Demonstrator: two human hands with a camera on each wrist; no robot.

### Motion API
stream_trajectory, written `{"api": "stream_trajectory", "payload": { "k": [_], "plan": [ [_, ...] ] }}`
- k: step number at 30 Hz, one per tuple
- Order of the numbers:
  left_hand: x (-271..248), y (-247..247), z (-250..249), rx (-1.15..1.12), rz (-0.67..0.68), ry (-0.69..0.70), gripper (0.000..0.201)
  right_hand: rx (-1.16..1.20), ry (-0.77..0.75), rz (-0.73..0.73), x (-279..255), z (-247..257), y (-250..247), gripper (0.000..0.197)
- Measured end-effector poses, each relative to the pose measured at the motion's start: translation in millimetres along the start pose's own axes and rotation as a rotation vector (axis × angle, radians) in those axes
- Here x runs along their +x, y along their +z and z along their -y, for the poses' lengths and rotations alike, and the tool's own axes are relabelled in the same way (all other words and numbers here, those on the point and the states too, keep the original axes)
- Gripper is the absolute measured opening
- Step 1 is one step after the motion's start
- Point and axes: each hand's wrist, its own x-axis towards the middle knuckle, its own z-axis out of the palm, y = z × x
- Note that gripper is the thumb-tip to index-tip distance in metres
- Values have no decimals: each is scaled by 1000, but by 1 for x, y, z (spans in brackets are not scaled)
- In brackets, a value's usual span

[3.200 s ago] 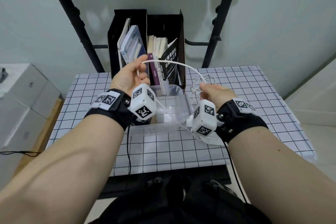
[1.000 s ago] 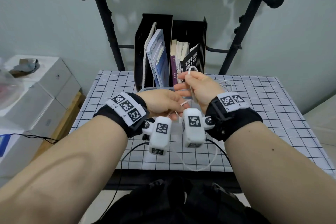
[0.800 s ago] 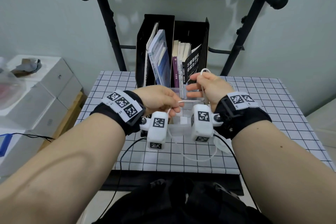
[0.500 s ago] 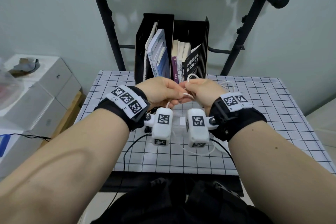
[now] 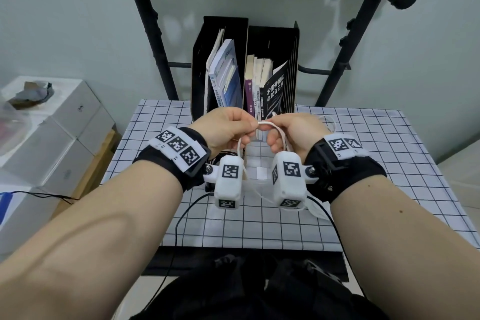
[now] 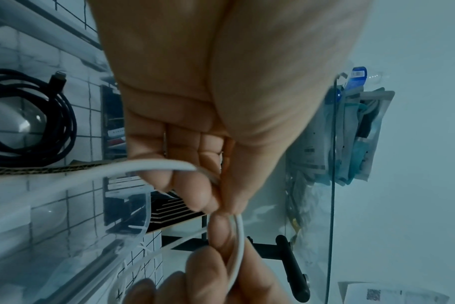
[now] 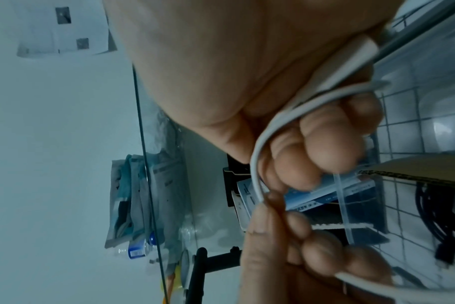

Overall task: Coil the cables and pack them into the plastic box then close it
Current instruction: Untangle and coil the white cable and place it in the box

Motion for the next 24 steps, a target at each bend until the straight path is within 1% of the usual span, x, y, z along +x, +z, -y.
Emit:
{"api": "stream_trajectory", "payload": {
  "k": [3,6,8,11,13,15,18,22,24],
  "plan": [
    [1,1,-5,48,10,23,6,-72,23,80,2,0,5,36],
    [1,5,-11,72,33,36,11,-156,13,123,4,-5,8,52],
    [3,6,-12,75,14,60,14,-190,2,149,5,-8,8,60],
    [5,5,-12,63,-26,105,16,-43,18,203,0,-5,6,57],
    [3,5,-13,74,28,86,13,75,26,249,-4,-2,4,52],
    [1,5,-14,59,111,31,10,173,47,305,-6,-1,2,55],
    [1,4,-13,-30,164,2,20,316,48,378,-5,0,-2,60],
    [1,0,-7,-56,149,-20,17,437,38,378,-8,2,-7,61],
    [1,-1,-5,-27,99,0,17,412,31,336,-7,-1,-8,58]
  ]
}}
